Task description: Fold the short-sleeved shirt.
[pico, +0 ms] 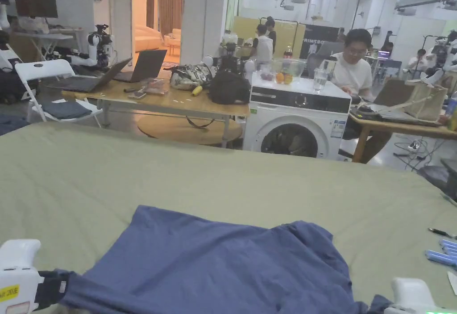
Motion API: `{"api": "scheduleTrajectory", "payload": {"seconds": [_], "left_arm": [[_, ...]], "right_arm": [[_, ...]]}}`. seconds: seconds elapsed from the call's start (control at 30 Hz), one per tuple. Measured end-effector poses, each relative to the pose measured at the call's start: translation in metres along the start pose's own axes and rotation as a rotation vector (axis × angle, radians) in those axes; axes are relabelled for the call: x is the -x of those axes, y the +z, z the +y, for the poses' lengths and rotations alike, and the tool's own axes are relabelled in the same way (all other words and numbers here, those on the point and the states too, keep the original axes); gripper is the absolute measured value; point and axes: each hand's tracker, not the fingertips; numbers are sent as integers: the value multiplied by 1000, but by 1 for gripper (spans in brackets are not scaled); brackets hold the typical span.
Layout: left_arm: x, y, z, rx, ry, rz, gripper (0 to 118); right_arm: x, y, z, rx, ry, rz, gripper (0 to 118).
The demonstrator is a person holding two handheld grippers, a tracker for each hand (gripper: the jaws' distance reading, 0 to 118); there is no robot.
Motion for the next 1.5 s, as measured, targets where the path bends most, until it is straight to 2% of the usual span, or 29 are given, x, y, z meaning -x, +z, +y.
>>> {"api": "scheduleTrajectory", "payload": {"seconds": [0.23, 0.3, 0.33, 0.37, 0.4, 0.43, 0.5, 0.7, 0.8, 0.83, 0.87, 0.9, 0.93, 0.97, 1.0, 1.2, 1.43, 1.47, 1.5], "left_arm": [[7, -27, -31, 108, -8, 21, 0], [8, -36, -33, 130, 0, 31, 0], [7, -37, -35, 131, -3, 34, 0], [6, -39, -33, 139, 1, 39, 3], [6, -40, -32, 140, 3, 40, 12], [6, -40, -30, 140, 7, 38, 21], [3, -37, -27, 122, 29, 26, 31], [-23, -19, -9, -106, -10, 6, 31], [-39, -9, -6, -227, -43, 1, 31], [-45, -7, -4, -268, -61, 9, 31], [-48, -8, -3, -302, -79, 30, 31], [-54, -7, -2, -327, -97, 61, 30], [-60, -7, -1, -336, -111, 86, 24], [-60, -12, 1, -344, -125, 91, 6], [-55, -20, 2, -354, -143, 98, 0], [-58, -31, 1, -303, -169, 128, 0], [-23, -24, 0, -49, -64, 112, 0], [-14, -25, 0, 0, -28, 102, 1], [-6, -26, -1, 49, 3, 89, 10]], "right_arm": [[-3, -30, -37, 112, -2, 12, 3], [-1, -33, -40, 123, -15, 14, 8], [0, -33, -40, 123, -16, 8, 12], [2, -32, -40, 118, -9, -12, 25], [3, -29, -39, 107, -7, -21, 36], [3, -25, -38, 92, -8, -30, 43], [4, -16, -32, 47, -23, -22, 46], [22, 7, -14, -184, -9, 10, 46], [36, 11, -9, -287, -47, 51, 46], [42, 12, -7, -319, -57, 55, 46], [48, 12, -6, -353, -64, 56, 40], [54, 13, -4, -376, -62, 53, 29], [59, 12, -2, -393, -61, 53, 14], [65, 12, -1, -416, -65, 52, 2], [68, 12, 0, -422, -67, 56, 0], [85, 8, 8, -412, -83, 102, 0], [84, 7, 8, -372, -68, 108, 0], [82, 5, 7, -364, -65, 106, 0], [81, 4, 6, -356, -63, 101, 0]]}}
